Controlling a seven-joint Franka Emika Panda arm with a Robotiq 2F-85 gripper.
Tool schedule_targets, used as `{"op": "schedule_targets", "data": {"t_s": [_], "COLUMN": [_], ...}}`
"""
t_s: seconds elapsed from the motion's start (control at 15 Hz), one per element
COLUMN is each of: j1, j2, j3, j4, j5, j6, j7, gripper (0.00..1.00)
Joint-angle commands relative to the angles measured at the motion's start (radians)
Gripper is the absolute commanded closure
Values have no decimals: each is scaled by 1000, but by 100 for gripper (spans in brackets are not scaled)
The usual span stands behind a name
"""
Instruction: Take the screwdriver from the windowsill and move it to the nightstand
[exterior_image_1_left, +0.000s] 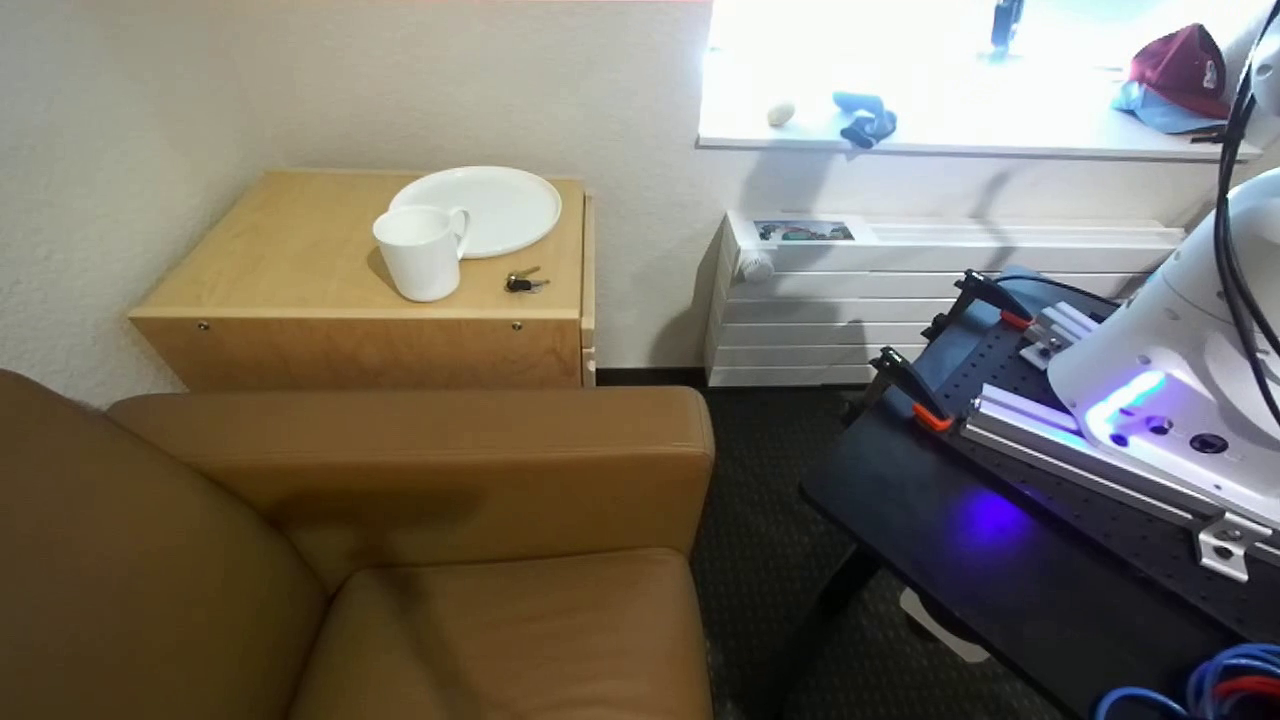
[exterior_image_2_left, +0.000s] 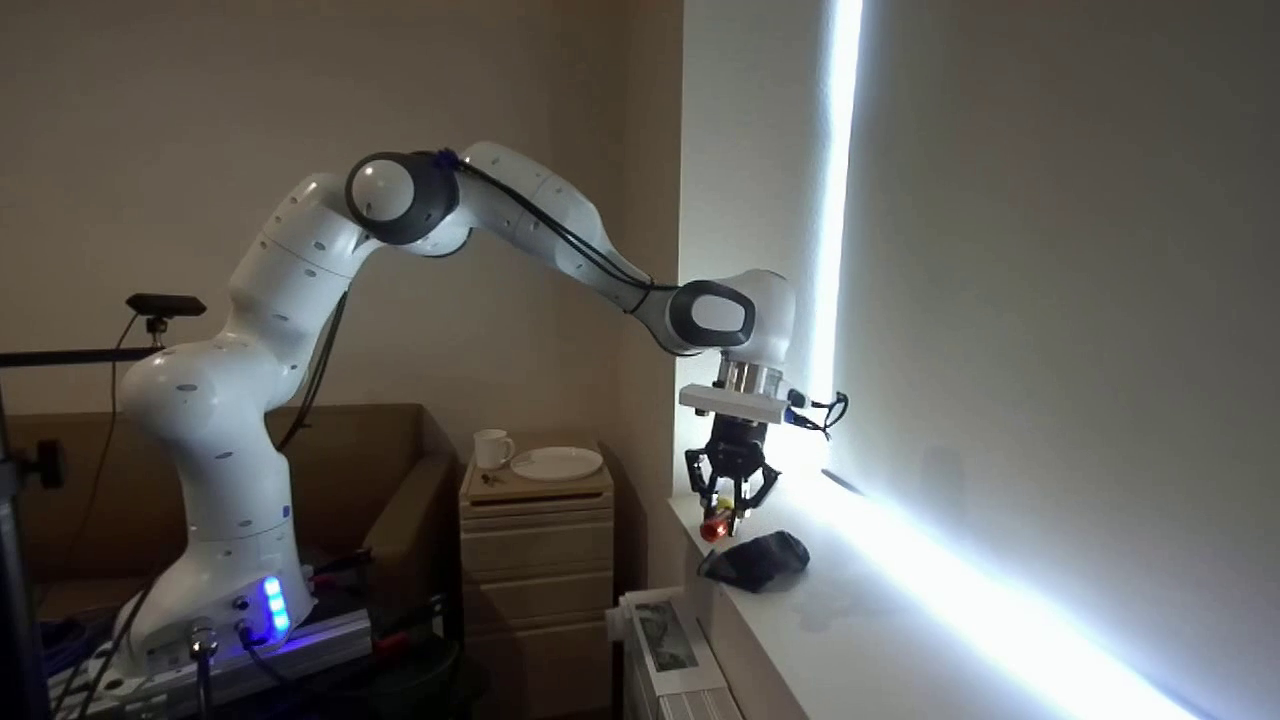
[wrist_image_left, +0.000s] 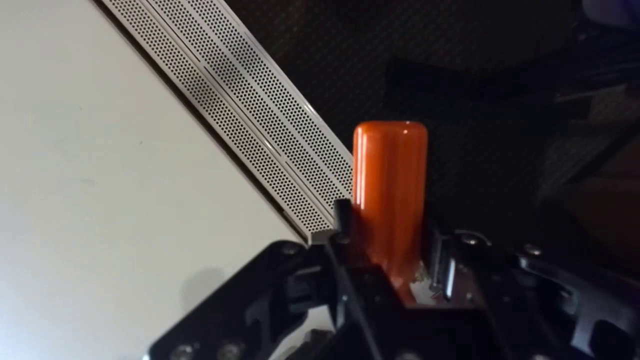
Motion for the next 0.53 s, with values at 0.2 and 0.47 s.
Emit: {"op": "schedule_targets", "data": {"t_s": [0.2, 0.47], "j1": [62, 84], "j2": [-163, -271], "j3": [-57, -67], "j4": [-175, -282], "j5": [-8, -9], "j6": [30, 38], "j7": [-198, -255], "gripper": [67, 67]}}
